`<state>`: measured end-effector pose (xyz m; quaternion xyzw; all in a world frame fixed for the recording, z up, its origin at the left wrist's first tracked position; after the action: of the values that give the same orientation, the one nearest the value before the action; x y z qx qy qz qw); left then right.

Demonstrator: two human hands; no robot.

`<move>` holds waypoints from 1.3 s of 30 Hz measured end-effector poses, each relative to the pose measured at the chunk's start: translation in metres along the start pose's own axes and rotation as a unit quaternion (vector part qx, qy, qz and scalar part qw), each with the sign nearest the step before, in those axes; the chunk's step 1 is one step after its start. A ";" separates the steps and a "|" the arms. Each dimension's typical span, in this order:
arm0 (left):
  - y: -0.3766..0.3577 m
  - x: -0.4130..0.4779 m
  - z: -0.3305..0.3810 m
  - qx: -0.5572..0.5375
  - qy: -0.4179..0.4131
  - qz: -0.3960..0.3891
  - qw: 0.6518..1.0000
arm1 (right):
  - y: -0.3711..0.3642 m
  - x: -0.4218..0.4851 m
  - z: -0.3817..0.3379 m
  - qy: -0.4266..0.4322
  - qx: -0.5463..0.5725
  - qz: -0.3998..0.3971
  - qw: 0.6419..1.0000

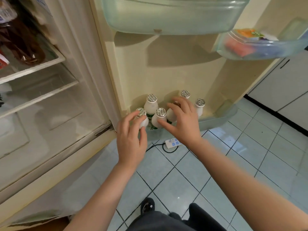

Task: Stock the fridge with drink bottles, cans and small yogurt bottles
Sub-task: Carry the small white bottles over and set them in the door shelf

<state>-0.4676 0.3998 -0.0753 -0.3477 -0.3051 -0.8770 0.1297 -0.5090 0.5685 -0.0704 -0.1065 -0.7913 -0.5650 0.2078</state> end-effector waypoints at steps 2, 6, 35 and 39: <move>-0.007 -0.005 0.011 -0.012 -0.029 -0.002 1.000 | 0.015 -0.012 0.007 -0.015 0.028 0.044 0.999; -0.039 -0.019 0.034 -0.060 -0.079 -0.055 0.994 | 0.040 -0.060 0.038 -0.074 0.021 0.096 0.992; -0.317 -0.537 0.296 0.184 -0.122 -0.868 0.445 | 0.149 -0.883 0.179 -0.856 0.185 -0.157 0.457; -0.332 -0.590 0.407 0.134 -0.178 -0.875 0.430 | 0.187 -0.949 0.160 -0.902 0.193 -0.036 0.383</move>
<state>0.0303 0.9222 -0.3968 -0.0213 -0.5763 -0.3876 -0.7191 0.3785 0.8449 -0.3820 -0.4820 -0.6040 0.0250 -0.6342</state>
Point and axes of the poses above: each hand's wrist, its own x-axis towards the middle knuckle, its own y-axis out of the back of the hand, z = x × y, the point moved 10 cm from there along x, towards the middle knuckle, and after that the axes turned 5 degrees about -x, right-handed, at the moved point
